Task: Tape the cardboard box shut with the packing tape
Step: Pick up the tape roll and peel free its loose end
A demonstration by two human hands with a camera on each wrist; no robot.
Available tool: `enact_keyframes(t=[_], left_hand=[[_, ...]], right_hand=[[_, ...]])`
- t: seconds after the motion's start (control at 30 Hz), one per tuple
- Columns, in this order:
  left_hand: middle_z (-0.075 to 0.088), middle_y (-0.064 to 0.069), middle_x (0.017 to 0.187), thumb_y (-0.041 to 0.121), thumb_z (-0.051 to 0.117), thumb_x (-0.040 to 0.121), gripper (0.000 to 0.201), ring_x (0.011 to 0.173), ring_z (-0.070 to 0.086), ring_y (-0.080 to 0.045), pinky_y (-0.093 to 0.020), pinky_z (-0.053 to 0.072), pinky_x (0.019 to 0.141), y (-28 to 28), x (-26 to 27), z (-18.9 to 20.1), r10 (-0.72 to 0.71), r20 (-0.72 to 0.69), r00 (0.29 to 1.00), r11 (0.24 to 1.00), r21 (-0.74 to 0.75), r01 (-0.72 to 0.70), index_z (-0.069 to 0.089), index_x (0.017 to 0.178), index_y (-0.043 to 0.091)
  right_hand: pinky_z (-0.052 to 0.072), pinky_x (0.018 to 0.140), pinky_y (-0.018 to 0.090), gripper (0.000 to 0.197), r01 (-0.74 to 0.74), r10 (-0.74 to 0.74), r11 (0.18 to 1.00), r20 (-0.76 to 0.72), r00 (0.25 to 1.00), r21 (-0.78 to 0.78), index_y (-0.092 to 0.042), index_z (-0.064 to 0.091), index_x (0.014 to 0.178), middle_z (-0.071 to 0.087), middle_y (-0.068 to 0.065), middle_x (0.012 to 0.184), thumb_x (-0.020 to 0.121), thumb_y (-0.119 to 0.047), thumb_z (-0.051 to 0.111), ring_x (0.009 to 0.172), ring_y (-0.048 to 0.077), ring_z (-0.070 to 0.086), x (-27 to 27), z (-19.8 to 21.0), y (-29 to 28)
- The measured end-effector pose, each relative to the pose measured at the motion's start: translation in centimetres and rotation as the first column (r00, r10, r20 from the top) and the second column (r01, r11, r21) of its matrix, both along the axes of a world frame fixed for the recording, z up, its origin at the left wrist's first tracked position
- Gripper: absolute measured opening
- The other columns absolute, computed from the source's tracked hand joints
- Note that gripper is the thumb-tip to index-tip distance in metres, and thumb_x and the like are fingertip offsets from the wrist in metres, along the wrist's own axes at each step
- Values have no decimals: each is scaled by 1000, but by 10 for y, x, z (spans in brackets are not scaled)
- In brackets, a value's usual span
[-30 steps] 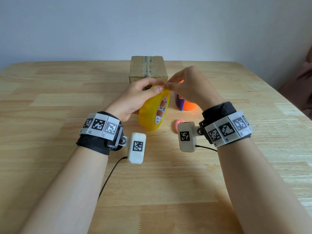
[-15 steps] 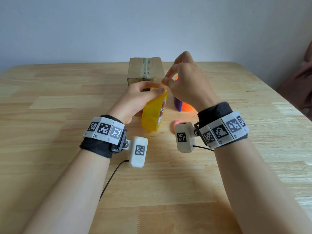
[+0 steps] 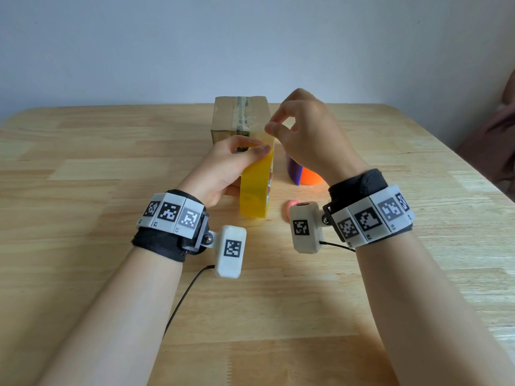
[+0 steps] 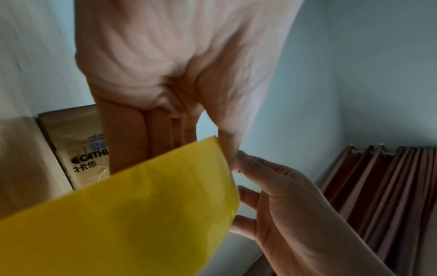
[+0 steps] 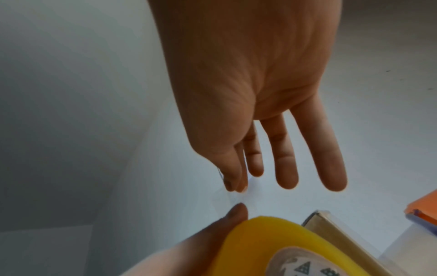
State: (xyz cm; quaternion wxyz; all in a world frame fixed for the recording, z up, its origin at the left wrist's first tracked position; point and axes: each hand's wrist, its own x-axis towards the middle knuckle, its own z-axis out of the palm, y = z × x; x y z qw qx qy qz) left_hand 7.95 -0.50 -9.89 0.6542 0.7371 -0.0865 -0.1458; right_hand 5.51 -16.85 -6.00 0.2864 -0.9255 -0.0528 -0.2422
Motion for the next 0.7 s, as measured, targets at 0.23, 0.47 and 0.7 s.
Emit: enact_keyframes(t=[0.23,0.47,0.7], left_hand=[[80,-9,97,48,66,95,25,88,74,-24,-42,59,77,13,6,6,-36,261,965,975,220,-23,81,98,28],[82,3,88,28,79,87,7,85,77,-12,-42,61,91,25,18,-1,62,439,896,997,23,-80,76,94,27],[78,6,72,9,79,88,18,73,75,-15,-44,63,81,20,16,-3,103,470,877,993,-100,-63,64,87,20]], right_hand=[[61,65,35,12,-53,62,994,-85,994,99,-26,68,87,76,-9,84,96,-31,62,66,9,72,-1,-1,1],[58,76,35,12,-124,131,989,-88,987,82,-20,66,91,73,-8,78,99,-24,58,78,10,71,-5,1,1],[61,77,42,14,-117,127,987,-94,987,108,-18,68,91,75,-5,79,99,-24,59,78,13,71,-6,2,0]])
